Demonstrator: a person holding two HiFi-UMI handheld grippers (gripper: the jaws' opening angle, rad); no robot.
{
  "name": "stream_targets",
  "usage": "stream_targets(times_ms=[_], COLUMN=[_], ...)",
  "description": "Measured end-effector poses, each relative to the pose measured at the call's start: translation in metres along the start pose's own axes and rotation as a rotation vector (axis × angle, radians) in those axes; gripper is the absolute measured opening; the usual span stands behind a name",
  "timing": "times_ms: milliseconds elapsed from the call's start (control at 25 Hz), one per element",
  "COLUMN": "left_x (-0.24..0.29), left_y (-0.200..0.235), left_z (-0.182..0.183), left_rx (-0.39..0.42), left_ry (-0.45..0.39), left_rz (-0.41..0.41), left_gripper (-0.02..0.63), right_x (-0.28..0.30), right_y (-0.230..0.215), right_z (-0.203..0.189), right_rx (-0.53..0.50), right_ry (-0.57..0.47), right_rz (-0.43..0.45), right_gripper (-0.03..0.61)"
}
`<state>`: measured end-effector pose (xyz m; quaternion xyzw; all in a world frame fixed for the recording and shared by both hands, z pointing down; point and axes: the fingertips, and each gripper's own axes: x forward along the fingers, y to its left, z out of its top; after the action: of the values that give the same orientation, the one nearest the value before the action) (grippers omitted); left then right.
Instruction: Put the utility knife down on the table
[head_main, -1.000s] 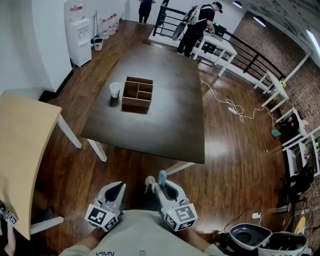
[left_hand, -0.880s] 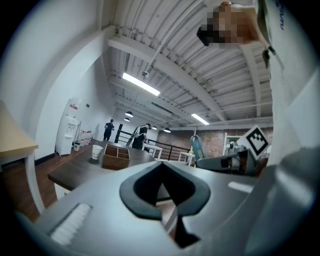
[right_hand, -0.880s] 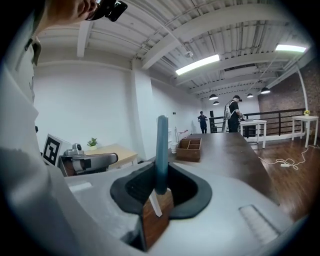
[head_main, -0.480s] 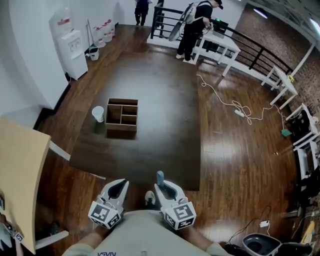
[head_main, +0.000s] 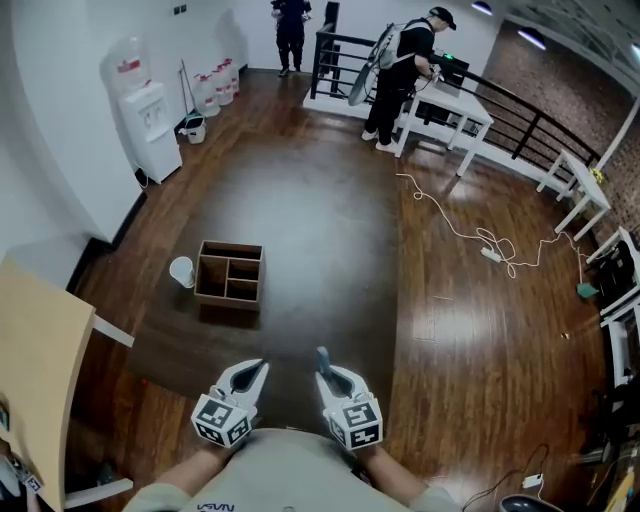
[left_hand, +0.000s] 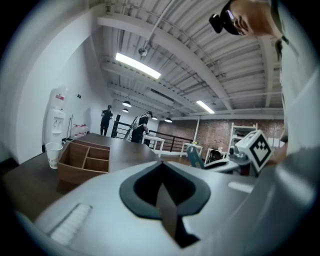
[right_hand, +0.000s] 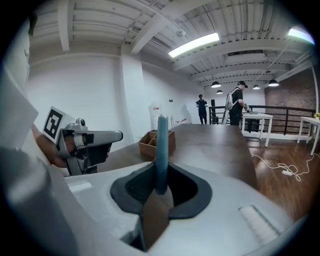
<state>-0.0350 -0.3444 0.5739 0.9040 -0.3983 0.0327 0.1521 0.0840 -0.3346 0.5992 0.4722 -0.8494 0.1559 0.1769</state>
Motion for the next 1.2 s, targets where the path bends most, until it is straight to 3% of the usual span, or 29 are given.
stream_targets(times_ms=[280,560,800,1200], left_x=[0.03,0.041,0.038,0.036], left_y=[0.021,0.039,0.047,0.047], left_z=[-0.028,-0.064,-0.071,-0.074], left_rx=[-0.048,-0.083,-0.098,-0.131], left_ry=[0.09,0.193,0.214,0.229], left_rz=[0.012,0.034,0.043,0.051], left_gripper=[0.002,0.002,0.002,0.002], right_x=[0.039,0.084,0.103,0.114], right_y=[-0.028,-0.038,-0.04,-0.033], right_z=[-0.032,-0.086,-0.112,-0.131], right_rx=[-0.013,-0.076,-0.186,-0.232], right_ry=[0.104,0.293,0.411,0.508], right_rz=[-0.01,-0.01,0.001,0.04], right_gripper=[0.069,0.069,0.069,0.07])
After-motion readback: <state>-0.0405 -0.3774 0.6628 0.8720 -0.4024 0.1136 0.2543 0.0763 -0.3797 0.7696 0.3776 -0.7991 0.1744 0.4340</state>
